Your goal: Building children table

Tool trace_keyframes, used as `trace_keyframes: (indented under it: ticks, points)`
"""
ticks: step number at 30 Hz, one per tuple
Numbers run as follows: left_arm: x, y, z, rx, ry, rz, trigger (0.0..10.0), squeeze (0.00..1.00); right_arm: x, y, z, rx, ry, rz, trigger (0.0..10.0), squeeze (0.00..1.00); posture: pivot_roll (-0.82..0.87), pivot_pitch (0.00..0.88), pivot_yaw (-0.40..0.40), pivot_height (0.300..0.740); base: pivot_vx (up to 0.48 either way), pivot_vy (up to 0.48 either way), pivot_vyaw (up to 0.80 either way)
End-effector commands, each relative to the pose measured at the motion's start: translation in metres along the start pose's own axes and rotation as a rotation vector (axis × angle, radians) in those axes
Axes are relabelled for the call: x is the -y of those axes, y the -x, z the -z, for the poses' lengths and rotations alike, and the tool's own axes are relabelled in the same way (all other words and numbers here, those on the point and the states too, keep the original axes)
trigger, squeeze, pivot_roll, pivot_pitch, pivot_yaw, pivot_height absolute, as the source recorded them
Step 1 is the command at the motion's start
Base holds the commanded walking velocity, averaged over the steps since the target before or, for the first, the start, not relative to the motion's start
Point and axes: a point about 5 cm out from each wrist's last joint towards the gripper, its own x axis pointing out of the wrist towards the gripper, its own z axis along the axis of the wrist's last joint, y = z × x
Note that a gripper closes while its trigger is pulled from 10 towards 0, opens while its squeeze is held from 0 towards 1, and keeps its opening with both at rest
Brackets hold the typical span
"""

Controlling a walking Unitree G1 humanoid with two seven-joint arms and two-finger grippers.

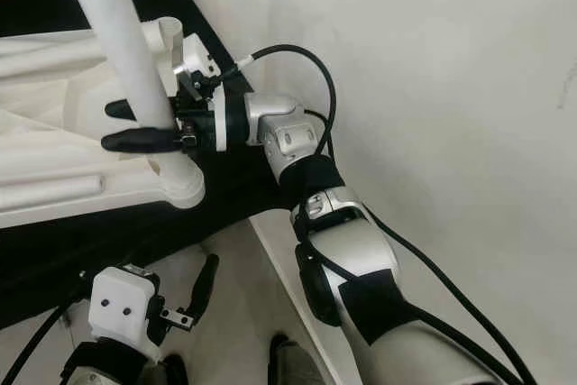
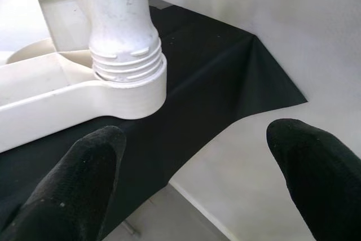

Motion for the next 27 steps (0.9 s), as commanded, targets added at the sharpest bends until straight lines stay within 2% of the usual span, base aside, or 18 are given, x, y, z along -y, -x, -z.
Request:
trace_keyframes:
  ticks: [1, 4, 5, 6, 8, 9, 10, 11, 12, 13, 14, 16, 18, 22, 23, 24, 25, 27]
  points:
    - [0.001, 0.002, 0.002, -0.020, 0.003, 0.005, 10.0, 0.00, 0.001, 0.003, 0.003, 0.030, -0.013, 0.033, 0.0, 0.00, -0.02, 0.280, -0.075, 0.740, 0.000, 0.000, 0.00]
    - [0.001, 0.001, 0.003, -0.020, 0.003, 0.006, 10.0, 0.00, 0.003, 0.007, 0.003, 0.036, -0.001, 0.061, 0.0, 0.00, -0.02, 0.280, -0.076, 0.740, 0.000, 0.000, 0.00]
    - [0.001, 0.001, 0.003, -0.020, 0.002, 0.006, 10.0, 0.00, 0.005, 0.011, 0.003, 0.027, 0.020, 0.127, 0.0, 0.00, -0.03, 0.280, -0.078, 0.740, 0.000, 0.000, 0.00]
    - [0.001, 0.001, 0.003, -0.020, 0.002, 0.005, 10.0, 0.00, 0.009, 0.017, 0.006, 0.014, 0.037, 0.232, 0.0, 0.00, -0.03, 0.279, -0.084, 0.740, 0.000, 0.000, 0.00]
    - [0.000, 0.001, 0.003, -0.019, 0.002, 0.005, 10.0, 0.00, 0.014, 0.029, 0.015, 0.005, -0.012, 0.465, 0.0, 0.00, -0.04, 0.280, -0.085, 0.740, 0.000, 0.000, 0.00]
    - [0.000, 0.001, 0.003, -0.019, 0.002, 0.005, 10.0, 0.00, 0.013, 0.032, 0.028, -0.014, -0.021, 0.680, 0.0, 0.00, -0.04, 0.266, -0.088, 0.740, 0.000, 0.000, 0.00]
    - [-0.001, 0.001, 0.003, -0.018, 0.002, 0.005, 10.0, 0.00, 0.008, 0.038, 0.043, -0.075, -0.005, 0.941, 0.0, 0.00, -0.04, 0.267, -0.088, 0.740, 0.000, 0.000, 0.00]
    - [-0.002, 0.001, 0.002, -0.017, 0.003, 0.007, 10.0, 0.00, -0.018, 0.028, 0.068, -0.132, -0.033, 1.033, 0.0, 0.00, -0.06, 0.290, -0.078, 0.740, 0.000, 0.000, 0.00]
    - [-0.003, 0.000, 0.002, -0.016, 0.004, 0.008, 10.0, 0.00, -0.038, 0.022, 0.079, -0.159, -0.058, 1.087, 0.0, 0.00, -0.06, 0.289, -0.074, 0.740, 0.000, 0.000, 0.00]
    - [-0.003, 0.000, 0.002, -0.016, 0.004, 0.008, 10.0, 0.00, -0.038, 0.022, 0.079, -0.159, -0.058, 1.087, 0.0, 0.00, -0.06, 0.289, -0.074, 0.740, 0.000, 0.000, 0.00]
    - [-0.003, -0.001, 0.002, -0.014, 0.004, 0.014, 10.0, 0.00, -0.051, 0.014, 0.086, -0.170, -0.060, 1.085, 0.0, 0.00, -0.06, 0.285, -0.065, 0.740, 0.000, 0.000, 0.00]
    - [-0.003, -0.002, 0.003, -0.014, 0.002, 0.020, 10.0, 0.00, -0.057, 0.006, 0.090, -0.167, -0.084, 1.048, 0.0, 0.00, -0.06, 0.284, -0.063, 0.740, 0.000, 0.000, 0.00]
    - [-0.004, -0.004, 0.005, -0.016, 0.000, 0.022, 10.0, 0.00, -0.050, 0.000, 0.088, -0.154, -0.044, 1.013, 0.0, 0.00, -0.06, 0.257, -0.064, 0.740, 0.000, 0.000, 0.00]
    - [-0.005, -0.005, 0.006, -0.016, -0.001, 0.022, 10.0, 0.00, -0.046, -0.001, 0.086, -0.150, -0.033, 1.005, 0.0, 0.00, -0.06, 0.252, -0.068, 0.740, 0.000, 0.000, 0.00]
    - [-0.006, -0.006, 0.006, -0.013, -0.003, 0.015, 10.0, 0.00, -0.041, -0.002, 0.082, -0.135, -0.024, 0.972, 10.0, 0.00, -0.06, 0.251, -0.073, 0.740, 0.000, 0.000, 0.00]
    - [-0.006, -0.006, 0.006, -0.013, -0.003, 0.015, 10.0, 0.00, -0.041, -0.002, 0.082, -0.135, -0.024, 0.972, 10.0, 0.00, -0.06, 0.251, -0.073, 0.740, 0.000, 0.000, 0.00]
    - [-0.006, -0.007, 0.006, -0.010, -0.005, 0.008, 10.0, 0.00, -0.041, -0.008, 0.074, -0.105, -0.023, 0.902, 10.0, 0.00, -0.06, 0.251, -0.074, 0.740, 0.000, 0.000, 0.00]
    - [-0.006, -0.007, 0.006, -0.010, -0.005, 0.008, 10.0, 0.00, -0.041, -0.008, 0.074, -0.105, -0.023, 0.902, 10.0, 0.00, -0.06, 0.251, -0.074, 0.740, 0.000, 0.000, 0.00]
